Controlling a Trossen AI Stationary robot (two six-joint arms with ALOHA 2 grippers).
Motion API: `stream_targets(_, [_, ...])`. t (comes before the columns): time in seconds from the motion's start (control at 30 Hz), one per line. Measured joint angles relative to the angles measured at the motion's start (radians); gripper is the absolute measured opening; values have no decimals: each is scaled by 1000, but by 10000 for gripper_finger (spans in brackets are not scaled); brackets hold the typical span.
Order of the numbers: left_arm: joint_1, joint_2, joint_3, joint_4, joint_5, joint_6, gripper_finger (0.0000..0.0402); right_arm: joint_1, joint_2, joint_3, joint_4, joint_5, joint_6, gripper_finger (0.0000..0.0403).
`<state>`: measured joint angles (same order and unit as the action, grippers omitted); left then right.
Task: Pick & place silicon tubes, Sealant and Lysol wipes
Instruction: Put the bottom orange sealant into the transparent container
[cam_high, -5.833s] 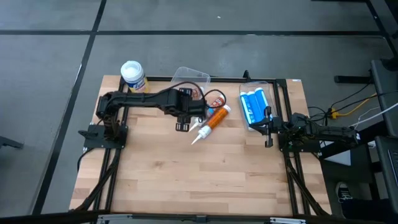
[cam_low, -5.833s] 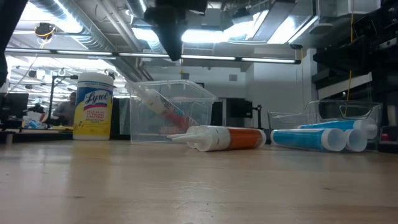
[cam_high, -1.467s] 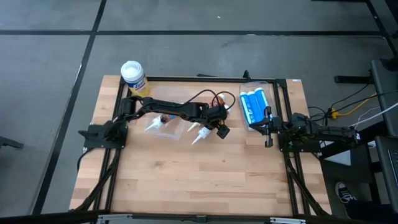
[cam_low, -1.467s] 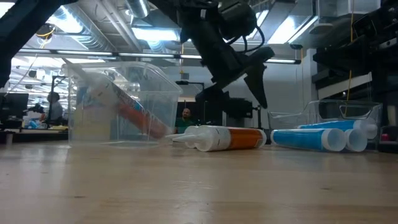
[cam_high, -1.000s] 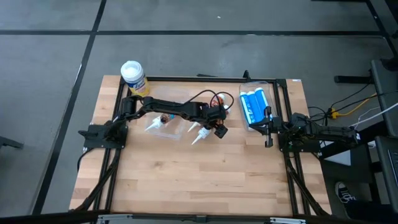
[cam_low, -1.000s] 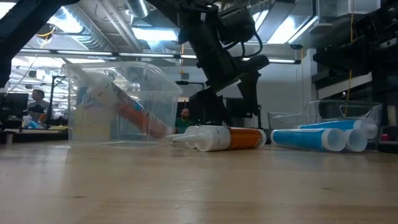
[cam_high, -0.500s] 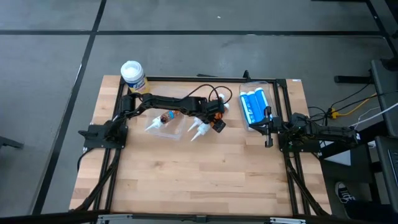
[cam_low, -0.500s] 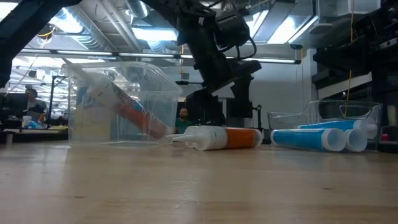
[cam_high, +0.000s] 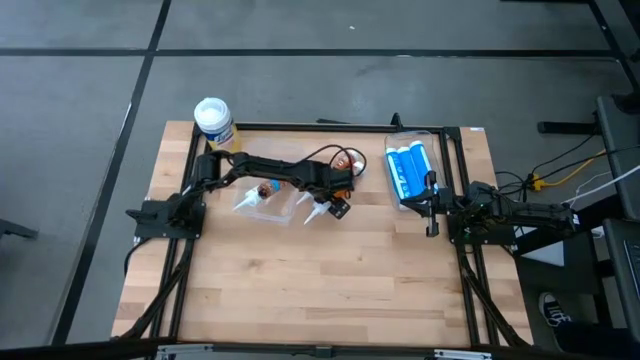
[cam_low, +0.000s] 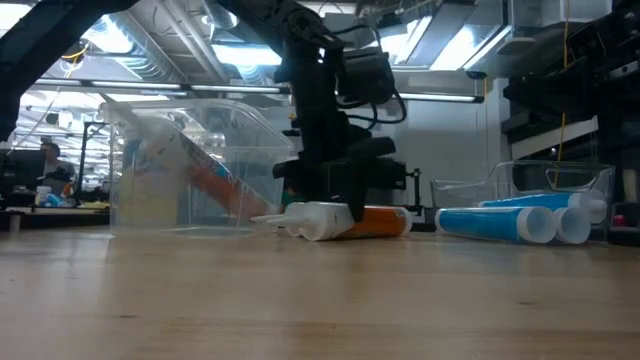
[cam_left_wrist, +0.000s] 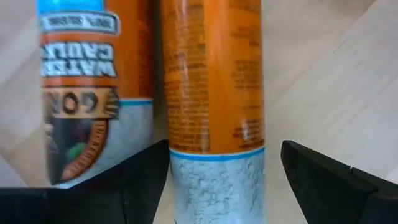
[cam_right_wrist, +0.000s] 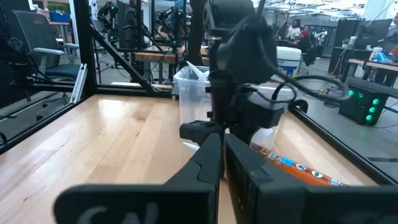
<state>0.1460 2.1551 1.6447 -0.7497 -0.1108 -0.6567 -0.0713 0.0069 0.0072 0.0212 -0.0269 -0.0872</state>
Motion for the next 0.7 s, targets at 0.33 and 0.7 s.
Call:
stream_targets(0.33, [-10,0,-68,72,-1,-3,301,0,0,0,0,0,0,25])
stream_targets(0.7, [-44,-6,-132,131,-72,0,301,0,0,0,0,0,0,25])
